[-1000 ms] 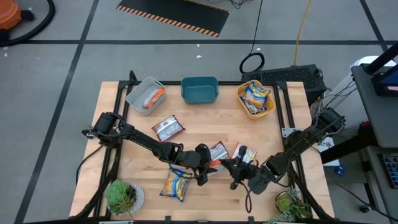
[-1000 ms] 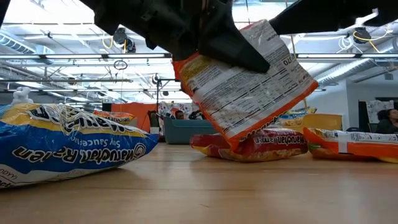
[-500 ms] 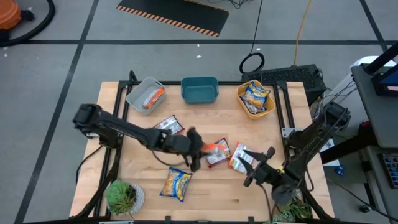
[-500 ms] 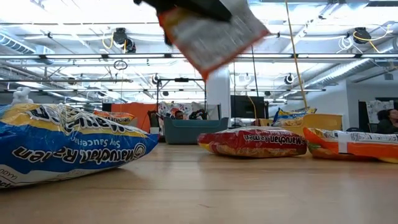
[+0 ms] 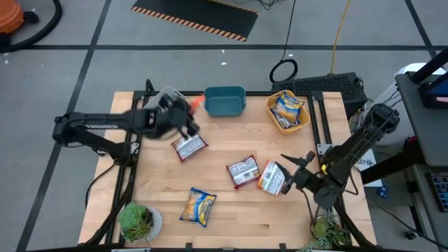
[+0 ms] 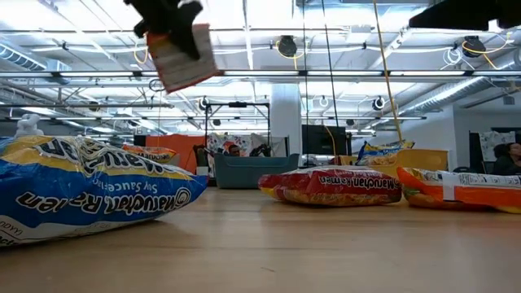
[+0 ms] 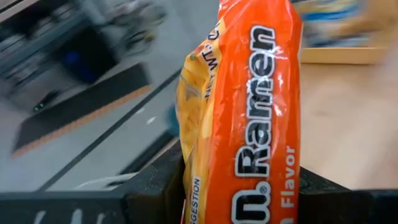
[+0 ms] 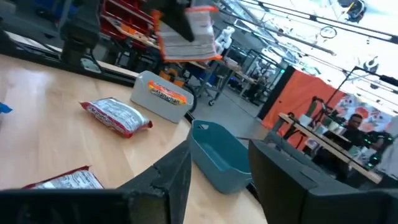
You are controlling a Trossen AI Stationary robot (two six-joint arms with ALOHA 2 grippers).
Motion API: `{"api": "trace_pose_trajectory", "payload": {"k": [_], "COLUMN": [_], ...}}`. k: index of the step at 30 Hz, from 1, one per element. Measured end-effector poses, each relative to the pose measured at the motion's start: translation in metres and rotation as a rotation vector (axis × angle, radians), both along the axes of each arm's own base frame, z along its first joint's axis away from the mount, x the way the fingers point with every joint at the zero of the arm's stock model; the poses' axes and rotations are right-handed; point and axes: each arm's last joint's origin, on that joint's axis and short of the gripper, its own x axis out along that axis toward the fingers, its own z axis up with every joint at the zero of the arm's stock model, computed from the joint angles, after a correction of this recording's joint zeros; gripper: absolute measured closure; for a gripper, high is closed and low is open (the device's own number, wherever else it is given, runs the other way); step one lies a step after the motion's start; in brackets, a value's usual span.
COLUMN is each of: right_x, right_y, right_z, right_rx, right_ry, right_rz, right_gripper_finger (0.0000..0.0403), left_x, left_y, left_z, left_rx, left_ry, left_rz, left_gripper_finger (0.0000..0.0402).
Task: Sort Maruchan noodles
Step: Put the bottom orange noodle into the gray bin
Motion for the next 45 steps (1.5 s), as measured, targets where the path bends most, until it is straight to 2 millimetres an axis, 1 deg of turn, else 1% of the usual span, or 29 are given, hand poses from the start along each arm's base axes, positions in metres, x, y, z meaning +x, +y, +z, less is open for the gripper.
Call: {"api": "trace_pose_trajectory", "payload": {"k": [5, 9, 12, 15, 22, 27, 31, 36, 40, 45], "right_x": [-0.005, -0.004, -0.004, -0.004, -0.004, -0.003, -0.003, -0.003, -0.003, -0.003], "right_y": [-0.006, -0.005, -0.005, -0.005, -0.003, -0.003, -0.002, -0.002, -0.002, -0.002], "right_z": [-0.002, -0.002, -0.002, -0.002, -0.003, -0.003, -0.004, -0.004, -0.004, -0.004], "right_rx": [0.038, 0.055, 0.059, 0.059, 0.079, 0.109, 0.120, 0.130, 0.132, 0.128], "right_ry": [-0.010, -0.010, -0.013, -0.012, 0.002, -0.004, 0.008, 0.004, 0.003, 0.007], "right_rz": [0.037, 0.065, 0.064, 0.065, 0.122, 0.146, 0.182, 0.184, 0.184, 0.184], "right_gripper_finger": [0.0252, 0.0252, 0.0252, 0.0252, 0.0252, 0.0252, 0.0252, 0.0252, 0.0252, 0.0252], "left_x": [-0.024, -0.040, -0.050, -0.051, -0.043, -0.038, -0.039, -0.042, -0.043, -0.043], "left_y": [0.055, 0.097, 0.116, 0.127, 0.140, 0.147, 0.148, 0.147, 0.146, 0.147], "left_z": [-0.002, -0.009, -0.015, -0.023, -0.043, -0.057, -0.066, -0.069, -0.069, -0.069], "left_rx": [-0.036, -0.109, -0.152, -0.179, -0.253, -0.290, -0.336, -0.373, -0.382, -0.387], "left_ry": [0.073, 0.104, 0.126, 0.161, 0.228, 0.283, 0.318, 0.319, 0.331, 0.318], "left_rz": [0.201, 0.299, 0.367, 0.400, 0.366, 0.386, 0.423, 0.470, 0.474, 0.491], "left_gripper_finger": [0.0250, 0.0250, 0.0250, 0.0250, 0.0250, 0.0250, 0.0250, 0.0247, 0.0221, 0.0164]}}
